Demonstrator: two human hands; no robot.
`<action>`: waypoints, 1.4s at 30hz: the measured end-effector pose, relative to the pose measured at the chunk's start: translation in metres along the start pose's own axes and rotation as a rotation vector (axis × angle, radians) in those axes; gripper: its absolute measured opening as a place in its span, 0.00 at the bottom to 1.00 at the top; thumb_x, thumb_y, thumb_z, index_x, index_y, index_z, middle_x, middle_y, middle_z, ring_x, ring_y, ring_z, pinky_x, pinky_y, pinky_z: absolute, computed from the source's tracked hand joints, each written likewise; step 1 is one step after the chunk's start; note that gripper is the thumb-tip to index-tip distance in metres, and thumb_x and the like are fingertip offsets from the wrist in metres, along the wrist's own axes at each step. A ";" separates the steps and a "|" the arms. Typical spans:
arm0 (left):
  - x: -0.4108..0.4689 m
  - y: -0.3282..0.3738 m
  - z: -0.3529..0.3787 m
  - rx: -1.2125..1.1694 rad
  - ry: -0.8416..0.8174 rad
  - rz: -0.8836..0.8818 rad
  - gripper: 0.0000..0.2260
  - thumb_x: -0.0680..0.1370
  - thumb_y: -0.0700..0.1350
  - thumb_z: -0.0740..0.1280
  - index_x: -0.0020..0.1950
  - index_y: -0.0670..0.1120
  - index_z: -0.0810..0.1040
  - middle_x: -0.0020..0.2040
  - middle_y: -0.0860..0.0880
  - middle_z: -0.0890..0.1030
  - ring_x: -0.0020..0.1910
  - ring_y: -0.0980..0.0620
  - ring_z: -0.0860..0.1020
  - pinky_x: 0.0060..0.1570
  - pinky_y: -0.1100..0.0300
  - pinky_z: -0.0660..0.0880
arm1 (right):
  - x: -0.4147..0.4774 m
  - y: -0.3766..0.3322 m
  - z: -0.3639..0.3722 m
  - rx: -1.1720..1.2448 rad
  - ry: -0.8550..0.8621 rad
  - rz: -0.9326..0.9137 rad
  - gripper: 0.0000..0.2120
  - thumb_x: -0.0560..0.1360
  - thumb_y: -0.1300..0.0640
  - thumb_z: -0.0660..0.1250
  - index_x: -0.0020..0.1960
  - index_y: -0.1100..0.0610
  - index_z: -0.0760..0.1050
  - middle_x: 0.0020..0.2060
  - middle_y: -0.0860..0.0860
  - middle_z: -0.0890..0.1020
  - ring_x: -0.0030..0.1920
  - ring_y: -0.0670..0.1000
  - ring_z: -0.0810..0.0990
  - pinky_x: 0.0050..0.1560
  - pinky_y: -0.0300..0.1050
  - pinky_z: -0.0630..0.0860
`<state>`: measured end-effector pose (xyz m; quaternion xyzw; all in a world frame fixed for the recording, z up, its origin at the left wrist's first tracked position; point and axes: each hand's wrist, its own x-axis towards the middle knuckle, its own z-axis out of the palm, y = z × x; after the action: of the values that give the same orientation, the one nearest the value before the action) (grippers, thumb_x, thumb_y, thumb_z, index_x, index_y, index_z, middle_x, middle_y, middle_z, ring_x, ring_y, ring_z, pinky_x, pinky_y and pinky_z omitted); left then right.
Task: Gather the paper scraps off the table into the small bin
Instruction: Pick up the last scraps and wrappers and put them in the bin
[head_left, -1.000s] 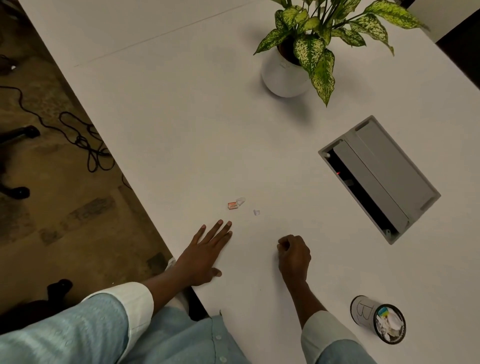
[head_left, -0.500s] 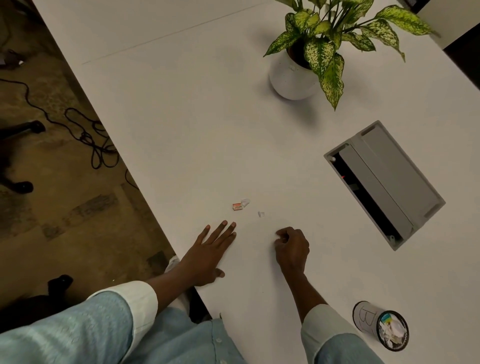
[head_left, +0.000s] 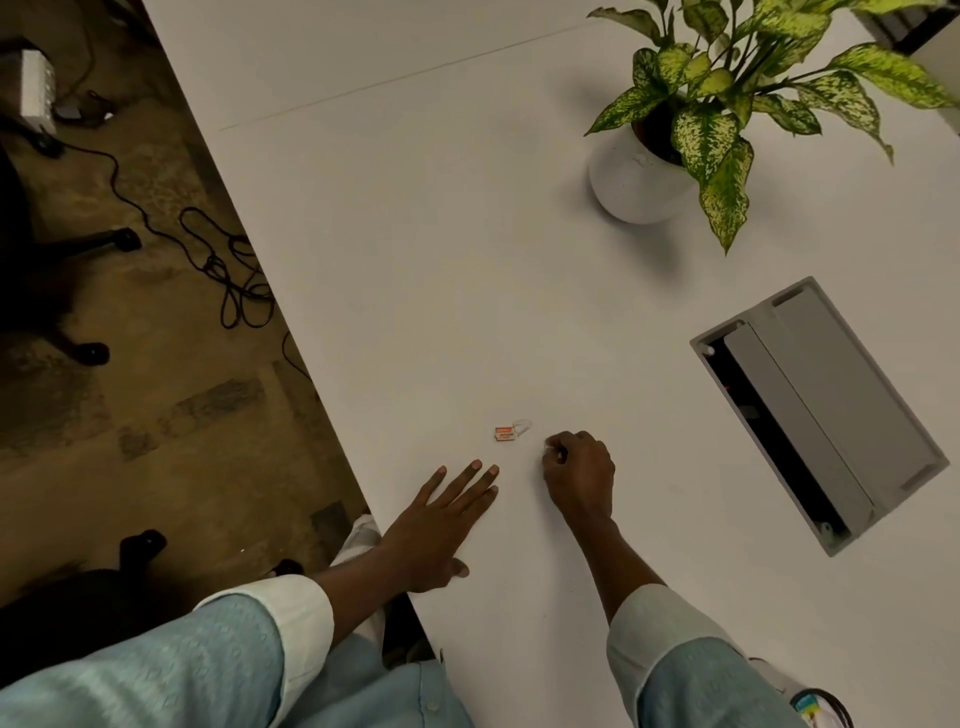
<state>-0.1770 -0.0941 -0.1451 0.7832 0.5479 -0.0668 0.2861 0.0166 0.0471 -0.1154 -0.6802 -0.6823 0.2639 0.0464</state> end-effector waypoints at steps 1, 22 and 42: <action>0.000 0.000 0.000 0.004 0.002 0.000 0.52 0.75 0.62 0.73 0.85 0.49 0.41 0.83 0.51 0.30 0.81 0.49 0.28 0.81 0.41 0.38 | 0.000 -0.001 0.000 -0.027 -0.016 -0.021 0.11 0.77 0.56 0.69 0.57 0.55 0.83 0.50 0.52 0.83 0.53 0.56 0.79 0.52 0.50 0.77; 0.000 -0.004 0.004 0.024 0.009 0.009 0.53 0.74 0.62 0.74 0.85 0.48 0.42 0.84 0.49 0.32 0.82 0.47 0.30 0.81 0.39 0.41 | 0.034 -0.034 0.006 -0.063 -0.104 -0.193 0.12 0.79 0.62 0.64 0.59 0.61 0.83 0.53 0.55 0.81 0.55 0.57 0.78 0.54 0.51 0.76; 0.002 0.000 -0.007 -0.113 0.051 0.015 0.38 0.80 0.52 0.69 0.84 0.51 0.51 0.85 0.54 0.37 0.83 0.52 0.34 0.80 0.50 0.38 | 0.000 -0.023 0.014 0.045 -0.070 -0.118 0.07 0.76 0.60 0.70 0.53 0.56 0.83 0.48 0.51 0.83 0.47 0.52 0.82 0.51 0.47 0.79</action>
<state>-0.1780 -0.0887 -0.1403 0.7713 0.5520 -0.0133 0.3164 -0.0106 0.0448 -0.1178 -0.6280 -0.7163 0.2995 0.0532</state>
